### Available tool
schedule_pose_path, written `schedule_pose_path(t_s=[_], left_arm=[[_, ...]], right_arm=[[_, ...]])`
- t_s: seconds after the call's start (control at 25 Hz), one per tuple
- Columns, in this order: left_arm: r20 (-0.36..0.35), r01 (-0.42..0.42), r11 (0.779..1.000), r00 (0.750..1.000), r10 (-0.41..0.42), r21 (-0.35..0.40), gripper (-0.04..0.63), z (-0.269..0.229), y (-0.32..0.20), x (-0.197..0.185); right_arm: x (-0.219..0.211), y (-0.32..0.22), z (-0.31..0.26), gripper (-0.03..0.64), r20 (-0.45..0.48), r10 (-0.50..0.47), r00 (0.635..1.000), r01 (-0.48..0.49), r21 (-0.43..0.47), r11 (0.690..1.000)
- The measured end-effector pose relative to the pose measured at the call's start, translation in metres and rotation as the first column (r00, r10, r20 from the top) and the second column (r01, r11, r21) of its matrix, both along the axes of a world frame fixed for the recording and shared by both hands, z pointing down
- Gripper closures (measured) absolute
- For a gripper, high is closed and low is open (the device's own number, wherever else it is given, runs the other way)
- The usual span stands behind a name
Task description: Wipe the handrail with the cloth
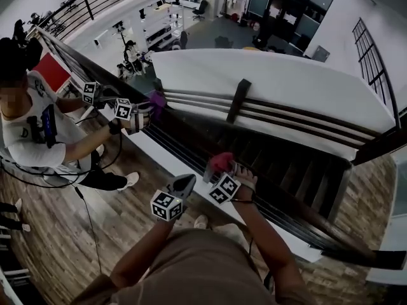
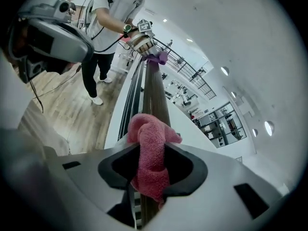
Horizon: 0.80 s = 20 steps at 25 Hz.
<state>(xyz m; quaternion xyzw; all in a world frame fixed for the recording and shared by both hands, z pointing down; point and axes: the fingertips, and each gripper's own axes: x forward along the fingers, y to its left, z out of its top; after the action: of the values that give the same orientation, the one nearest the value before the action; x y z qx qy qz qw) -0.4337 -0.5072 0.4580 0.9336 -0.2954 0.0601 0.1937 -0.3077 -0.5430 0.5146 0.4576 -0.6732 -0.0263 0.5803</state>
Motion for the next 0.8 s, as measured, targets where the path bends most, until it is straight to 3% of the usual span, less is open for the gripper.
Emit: schedule_pose_path(t_s=[0.36,0.8], left_arm=[[-0.005,0.006,1.0,1.0,-0.006,-0.002,0.578,0.037,0.029,0.004],[0.021,-0.022,1.0,1.0,0.022,0.012,0.578,0.038,0.033,0.025]], right_arm=[[0.0,-0.003,0.051,0.428,-0.018,-0.024,1.0,0.024,-0.011,1.0],[0.005,0.005,0.05,0.439,0.143,-0.002,0.99,-0.008,0.069,0.998]])
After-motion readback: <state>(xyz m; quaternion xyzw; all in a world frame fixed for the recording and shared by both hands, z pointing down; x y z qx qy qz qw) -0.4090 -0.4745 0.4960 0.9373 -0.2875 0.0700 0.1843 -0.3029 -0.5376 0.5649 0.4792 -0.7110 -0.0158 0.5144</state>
